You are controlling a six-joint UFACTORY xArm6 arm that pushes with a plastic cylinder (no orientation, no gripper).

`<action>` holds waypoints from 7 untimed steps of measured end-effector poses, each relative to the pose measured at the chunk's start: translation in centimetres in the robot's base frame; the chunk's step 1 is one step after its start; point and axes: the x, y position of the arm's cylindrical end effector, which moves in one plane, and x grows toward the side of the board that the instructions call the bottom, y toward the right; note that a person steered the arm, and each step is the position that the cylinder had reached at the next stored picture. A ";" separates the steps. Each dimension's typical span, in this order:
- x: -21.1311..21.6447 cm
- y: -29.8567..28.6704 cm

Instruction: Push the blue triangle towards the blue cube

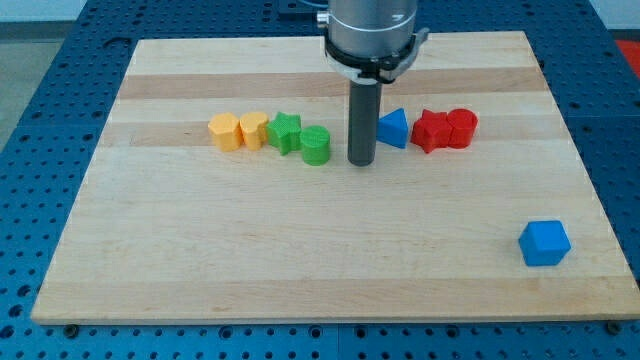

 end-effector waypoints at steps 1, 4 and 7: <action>-2.8 0.0; -7.7 2.6; -3.2 3.2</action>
